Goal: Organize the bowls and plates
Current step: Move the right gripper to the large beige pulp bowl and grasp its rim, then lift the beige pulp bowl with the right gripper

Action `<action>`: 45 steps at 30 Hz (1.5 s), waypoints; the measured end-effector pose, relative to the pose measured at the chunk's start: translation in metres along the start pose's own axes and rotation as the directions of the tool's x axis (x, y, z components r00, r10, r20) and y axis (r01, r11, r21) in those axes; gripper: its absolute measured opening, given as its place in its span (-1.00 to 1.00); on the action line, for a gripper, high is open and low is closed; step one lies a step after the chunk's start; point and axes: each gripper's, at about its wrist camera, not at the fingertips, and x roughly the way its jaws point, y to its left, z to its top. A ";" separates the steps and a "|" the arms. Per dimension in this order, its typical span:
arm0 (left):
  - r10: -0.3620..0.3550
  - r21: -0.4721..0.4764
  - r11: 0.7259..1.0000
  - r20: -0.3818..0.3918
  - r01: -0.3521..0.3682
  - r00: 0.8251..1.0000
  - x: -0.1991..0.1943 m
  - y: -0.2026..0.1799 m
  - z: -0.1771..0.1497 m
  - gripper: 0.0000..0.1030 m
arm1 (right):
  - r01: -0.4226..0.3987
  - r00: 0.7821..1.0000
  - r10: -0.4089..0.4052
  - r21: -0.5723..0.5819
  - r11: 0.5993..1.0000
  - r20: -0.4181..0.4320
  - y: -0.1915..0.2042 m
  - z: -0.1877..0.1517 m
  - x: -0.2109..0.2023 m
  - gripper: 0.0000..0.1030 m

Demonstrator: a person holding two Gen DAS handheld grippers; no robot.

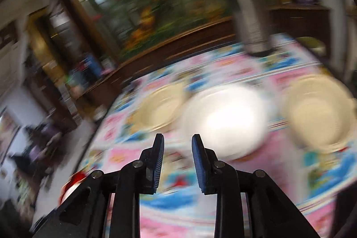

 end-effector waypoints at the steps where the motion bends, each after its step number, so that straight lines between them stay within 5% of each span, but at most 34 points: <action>1: -0.015 0.023 1.000 -0.007 0.016 1.000 0.002 -0.010 -0.001 0.35 | 0.061 0.998 -0.061 0.021 0.998 0.003 -0.019 0.008 -0.003 -0.42; 3: -0.035 0.056 0.998 -0.025 0.037 0.999 0.008 -0.025 -0.005 0.35 | 0.154 0.988 -0.153 0.045 0.987 -0.021 -0.053 0.017 -0.001 -0.19; 5: -0.046 0.076 0.996 -0.040 0.049 0.998 0.012 -0.035 -0.007 0.35 | 0.177 0.983 -0.169 0.112 0.978 -0.076 -0.085 0.020 0.006 -0.19; 11: -0.078 0.086 0.993 -0.078 0.084 0.994 0.019 -0.047 -0.012 0.35 | 0.060 0.975 -0.050 0.038 0.998 -0.216 -0.076 0.009 0.017 -0.17; 15: -0.081 0.083 0.993 -0.073 0.087 0.994 0.016 -0.047 -0.011 0.35 | -0.046 0.960 0.011 -0.121 0.992 -0.279 -0.033 -0.017 0.012 0.17; 17: -0.084 0.078 0.993 -0.073 0.090 0.994 0.016 -0.046 -0.010 0.35 | -0.165 0.934 0.098 -0.170 0.972 -0.344 -0.005 -0.041 0.008 0.17; 20: -0.097 0.064 0.993 -0.081 0.102 0.992 0.015 -0.044 -0.010 0.35 | -0.433 0.830 0.327 -0.152 0.889 -0.452 0.034 -0.074 -0.003 0.18; 22: -0.095 0.057 0.993 -0.081 0.100 0.992 0.014 -0.041 -0.010 0.35 | -0.555 0.773 0.467 -0.101 0.826 -0.429 0.044 -0.073 -0.021 0.18; 23: -0.090 0.056 0.994 -0.080 0.095 0.993 0.013 -0.040 -0.010 0.36 | -0.554 0.789 0.478 -0.109 0.826 -0.386 0.042 -0.063 -0.031 0.18; 24: -0.089 0.054 0.994 -0.080 0.094 0.993 0.012 -0.039 -0.010 0.36 | -0.506 0.835 0.444 -0.136 0.852 -0.325 0.037 -0.050 -0.039 0.18; 25: -0.090 0.050 0.994 -0.079 0.094 0.993 0.012 -0.039 -0.010 0.36 | -0.378 0.915 0.337 -0.181 0.908 -0.223 0.025 -0.033 -0.046 0.20; 26: -0.094 0.043 0.994 -0.077 0.097 0.993 0.012 -0.038 -0.010 0.36 | -0.260 0.960 0.231 -0.198 0.945 -0.160 0.013 -0.022 -0.047 0.37; 28: -0.100 0.041 0.994 -0.079 0.103 0.992 0.012 -0.040 -0.010 0.36 | -0.025 0.995 0.008 -0.174 0.984 -0.100 -0.017 -0.003 -0.032 0.53; 30: -0.105 0.047 0.993 -0.087 0.110 0.991 0.015 -0.044 -0.011 0.36 | 0.046 0.987 -0.066 -0.136 0.990 -0.145 -0.046 0.002 -0.006 0.53; 34: -0.108 0.068 0.991 -0.097 0.114 0.989 0.018 -0.051 -0.012 0.36 | -0.022 0.955 -0.008 -0.098 0.995 -0.295 -0.058 -0.022 0.035 0.52; 36: -0.106 0.068 0.991 -0.100 0.113 0.989 0.019 -0.052 -0.012 0.36 | -0.058 0.942 -0.008 -0.185 0.981 -0.336 -0.037 -0.035 0.041 0.52; 40: -0.101 0.056 0.993 -0.099 0.107 0.990 0.021 -0.049 -0.011 0.36 | -0.243 0.905 0.102 -0.305 0.921 -0.413 0.024 -0.065 0.029 0.53; 45: -0.107 0.035 0.993 -0.104 0.111 0.989 0.022 -0.044 -0.011 0.36 | -0.474 0.807 0.289 -0.273 0.837 -0.514 0.068 -0.105 0.018 0.53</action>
